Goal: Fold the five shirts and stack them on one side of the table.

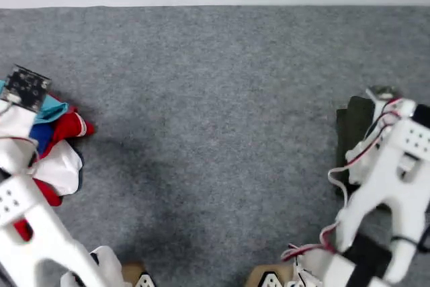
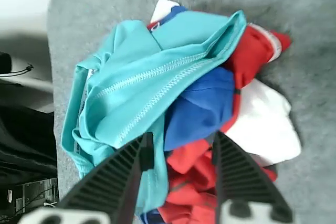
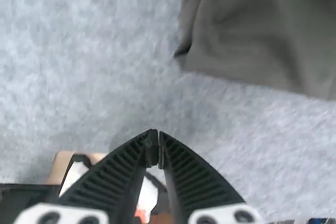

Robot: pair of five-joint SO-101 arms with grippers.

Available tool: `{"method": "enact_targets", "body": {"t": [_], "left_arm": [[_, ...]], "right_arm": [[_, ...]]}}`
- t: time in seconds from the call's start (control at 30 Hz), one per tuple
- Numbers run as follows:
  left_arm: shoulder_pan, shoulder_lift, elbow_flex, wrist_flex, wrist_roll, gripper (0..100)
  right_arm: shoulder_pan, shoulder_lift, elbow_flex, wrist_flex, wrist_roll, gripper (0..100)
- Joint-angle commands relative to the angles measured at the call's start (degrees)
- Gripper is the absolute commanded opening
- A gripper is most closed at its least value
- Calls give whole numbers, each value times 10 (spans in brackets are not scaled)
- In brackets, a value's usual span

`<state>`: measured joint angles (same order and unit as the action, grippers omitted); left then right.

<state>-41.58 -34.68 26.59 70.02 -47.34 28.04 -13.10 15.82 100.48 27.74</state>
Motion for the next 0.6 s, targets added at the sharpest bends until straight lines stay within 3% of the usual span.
{"method": "enact_targets", "body": {"t": [0.0,0.33,0.57], "left_arm": [[-9,79,-75,-17,-13,189],[-15,283,-179,-21,-83,189],[-15,387,-272,-22,-81,152]], "right_arm": [[-9,-83,57,22,-5,9],[-9,-149,137,23,-8,9],[-9,-151,137,24,-9,9]]}}
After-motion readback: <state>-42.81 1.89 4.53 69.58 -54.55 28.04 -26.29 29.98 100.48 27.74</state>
